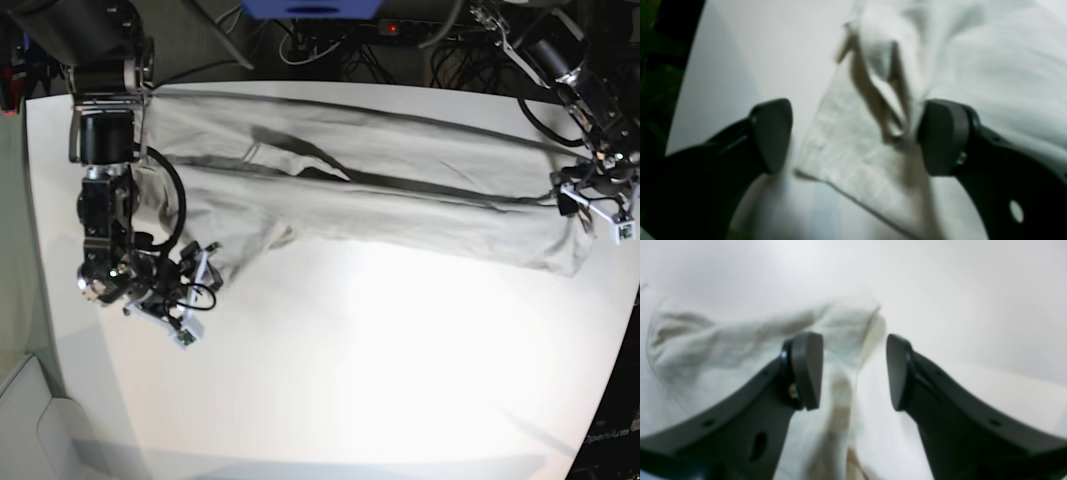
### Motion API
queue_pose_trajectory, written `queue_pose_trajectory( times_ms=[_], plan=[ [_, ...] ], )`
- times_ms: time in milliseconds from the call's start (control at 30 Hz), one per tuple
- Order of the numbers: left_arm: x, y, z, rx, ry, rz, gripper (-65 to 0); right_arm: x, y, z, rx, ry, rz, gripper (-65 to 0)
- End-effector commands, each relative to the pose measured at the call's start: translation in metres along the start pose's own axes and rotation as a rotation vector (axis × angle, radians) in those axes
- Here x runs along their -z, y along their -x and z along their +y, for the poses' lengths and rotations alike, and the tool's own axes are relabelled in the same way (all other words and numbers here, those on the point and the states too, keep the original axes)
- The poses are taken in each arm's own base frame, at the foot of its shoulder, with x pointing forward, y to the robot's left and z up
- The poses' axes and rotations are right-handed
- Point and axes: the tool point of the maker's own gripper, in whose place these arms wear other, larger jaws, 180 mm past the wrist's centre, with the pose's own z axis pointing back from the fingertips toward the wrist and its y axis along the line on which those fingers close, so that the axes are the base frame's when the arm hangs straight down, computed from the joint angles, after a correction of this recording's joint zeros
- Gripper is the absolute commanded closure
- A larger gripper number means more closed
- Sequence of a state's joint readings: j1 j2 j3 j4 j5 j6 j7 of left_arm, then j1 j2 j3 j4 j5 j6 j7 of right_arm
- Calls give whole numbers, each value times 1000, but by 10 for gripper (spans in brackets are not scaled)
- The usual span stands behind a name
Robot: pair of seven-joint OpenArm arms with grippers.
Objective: Layout the t-shirt on the table in an organized manner, then fold the t-shirt properly
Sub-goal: 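Lay the fold down and release, moving the right gripper along the fold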
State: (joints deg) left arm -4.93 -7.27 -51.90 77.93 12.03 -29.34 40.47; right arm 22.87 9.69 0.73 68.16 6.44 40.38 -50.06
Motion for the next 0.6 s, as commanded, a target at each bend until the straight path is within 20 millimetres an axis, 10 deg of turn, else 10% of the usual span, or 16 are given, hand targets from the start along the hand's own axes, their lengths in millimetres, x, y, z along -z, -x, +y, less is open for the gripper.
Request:
queue_pose_trajectory(
  times_ms=[0, 400, 567],
  plan=[
    [-3, -17, 7, -2, -13, -52, -577, -6, -19, -11, 1, 21, -53, -315],
    [-9, 14, 15, 10, -26, -1, -577, 15, -7, -3, 64, -34, -58, -306],
    [-9, 21, 16, 15, -25, 12, -577, 17, -12, 3, 64, -47, -66, -151]
  ],
)
